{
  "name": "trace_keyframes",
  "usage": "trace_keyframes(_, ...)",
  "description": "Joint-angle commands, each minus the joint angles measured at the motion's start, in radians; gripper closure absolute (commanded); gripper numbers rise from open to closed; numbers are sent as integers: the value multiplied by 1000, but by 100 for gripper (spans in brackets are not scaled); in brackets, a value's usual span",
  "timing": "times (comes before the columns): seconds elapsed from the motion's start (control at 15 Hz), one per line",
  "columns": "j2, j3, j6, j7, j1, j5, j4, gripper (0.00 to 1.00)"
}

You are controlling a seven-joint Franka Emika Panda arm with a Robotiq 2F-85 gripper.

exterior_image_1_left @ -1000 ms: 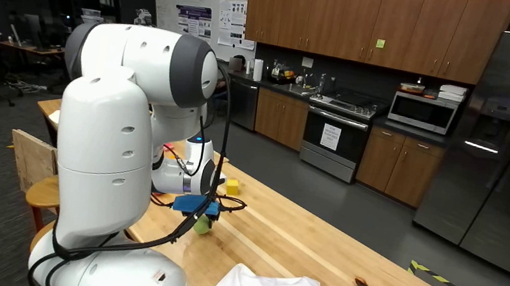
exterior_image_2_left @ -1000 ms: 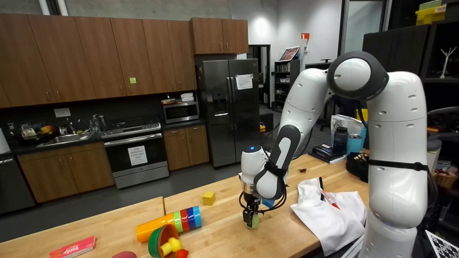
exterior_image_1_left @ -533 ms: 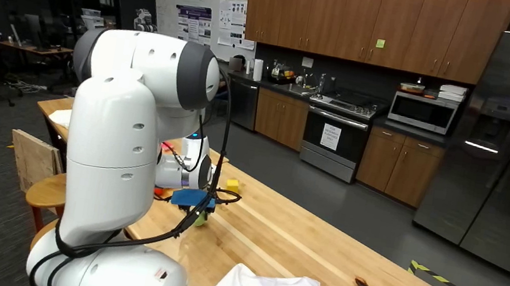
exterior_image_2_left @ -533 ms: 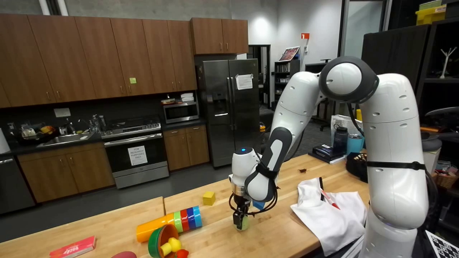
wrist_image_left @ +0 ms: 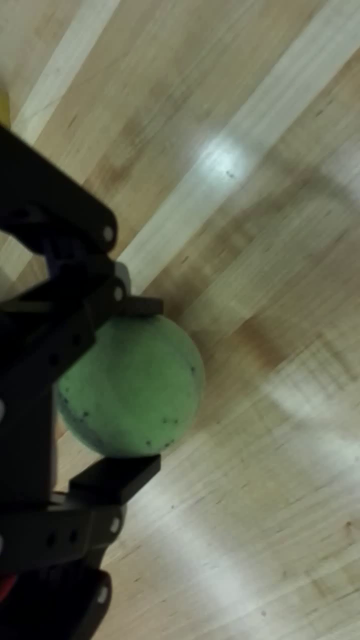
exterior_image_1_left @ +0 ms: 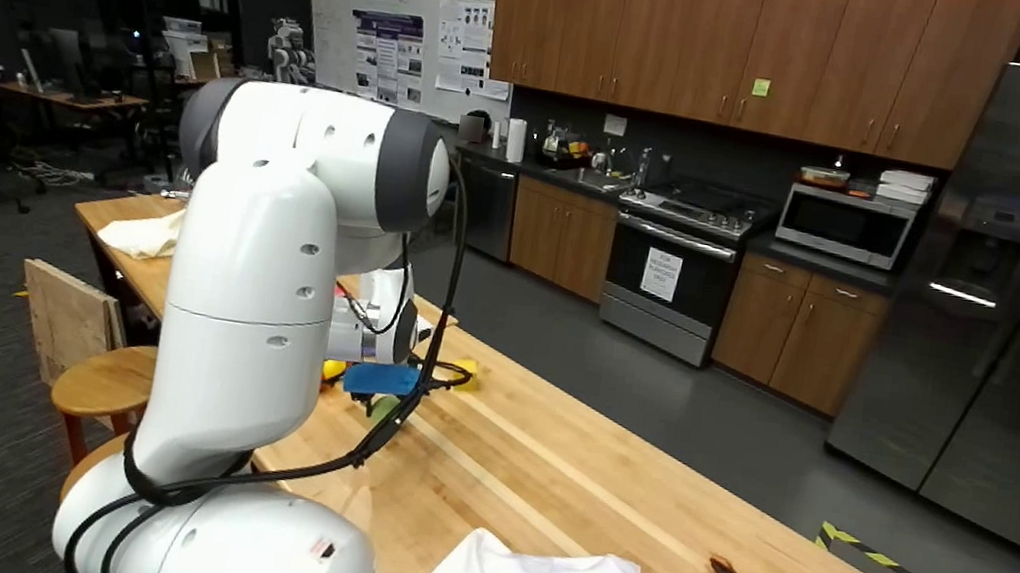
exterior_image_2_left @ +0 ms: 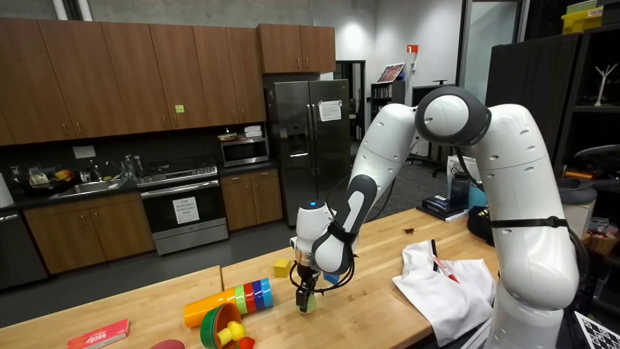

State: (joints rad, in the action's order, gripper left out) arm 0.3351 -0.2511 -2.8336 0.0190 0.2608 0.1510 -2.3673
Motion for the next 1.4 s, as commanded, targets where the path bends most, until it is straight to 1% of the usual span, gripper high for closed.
trace_keyframes(0.0,46,-13,35,48,10,-8,74,58)
trace_keyframes(0.4,115,-26,74,76,21,-12,160,58)
trace_keyframes(0.53,123,-38,109,95,12,-23,179,58)
trace_keyframes(0.6,117,-22,128,71,27,-12,182,8)
trace_keyframes(0.67,116,-32,149,75,18,-28,187,7)
trace_keyframes(0.73,102,-22,113,66,26,-14,165,28)
trace_keyframes(0.93,111,-23,131,65,26,-21,174,9)
trace_keyframes(1.0,113,-23,131,65,26,-22,174,7)
trace_keyframes(1.13,114,-23,131,65,26,-23,175,7)
trace_keyframes(1.2,115,-23,131,65,26,-23,176,2)
trace_keyframes(1.33,108,-26,115,77,25,-16,166,0)
